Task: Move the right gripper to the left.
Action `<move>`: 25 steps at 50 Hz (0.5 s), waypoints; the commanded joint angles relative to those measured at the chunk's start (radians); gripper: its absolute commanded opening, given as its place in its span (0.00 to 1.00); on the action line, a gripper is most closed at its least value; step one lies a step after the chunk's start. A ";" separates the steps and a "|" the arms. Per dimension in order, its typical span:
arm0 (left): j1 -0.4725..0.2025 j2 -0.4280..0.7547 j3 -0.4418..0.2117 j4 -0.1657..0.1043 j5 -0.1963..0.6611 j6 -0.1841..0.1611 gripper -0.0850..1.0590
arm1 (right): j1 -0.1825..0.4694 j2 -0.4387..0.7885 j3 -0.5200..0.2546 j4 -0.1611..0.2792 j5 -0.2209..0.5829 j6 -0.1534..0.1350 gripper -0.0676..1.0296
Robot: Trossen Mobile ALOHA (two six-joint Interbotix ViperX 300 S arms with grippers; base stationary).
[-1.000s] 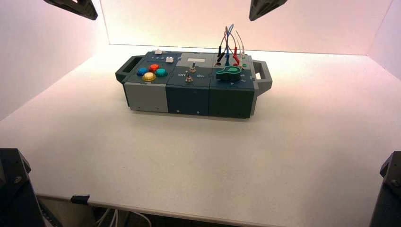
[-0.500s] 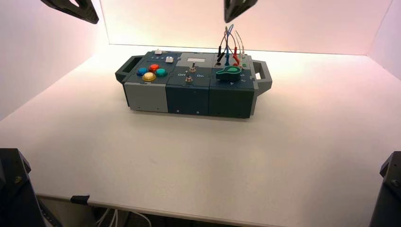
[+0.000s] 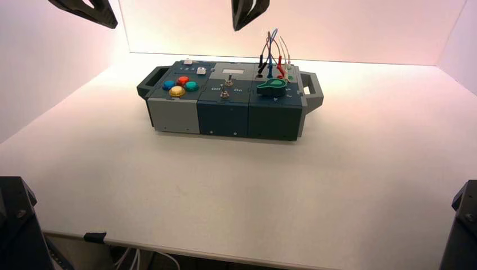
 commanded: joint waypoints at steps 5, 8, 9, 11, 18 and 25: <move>0.002 -0.002 -0.015 -0.005 -0.006 0.002 0.05 | 0.043 0.034 -0.081 0.003 0.002 0.023 0.04; 0.003 -0.002 -0.015 -0.005 -0.005 0.002 0.05 | 0.052 0.046 -0.095 0.002 0.002 0.028 0.04; 0.003 -0.002 -0.014 -0.005 -0.005 0.002 0.05 | 0.055 0.051 -0.103 0.002 0.003 0.029 0.04; 0.002 -0.002 -0.014 -0.005 -0.005 0.002 0.05 | 0.058 0.058 -0.114 0.002 0.006 0.034 0.04; 0.002 -0.002 -0.015 -0.005 -0.005 0.002 0.05 | 0.064 0.078 -0.144 0.002 0.026 0.040 0.04; 0.003 -0.002 -0.015 -0.005 -0.005 0.002 0.05 | 0.072 0.086 -0.155 -0.002 0.029 0.040 0.04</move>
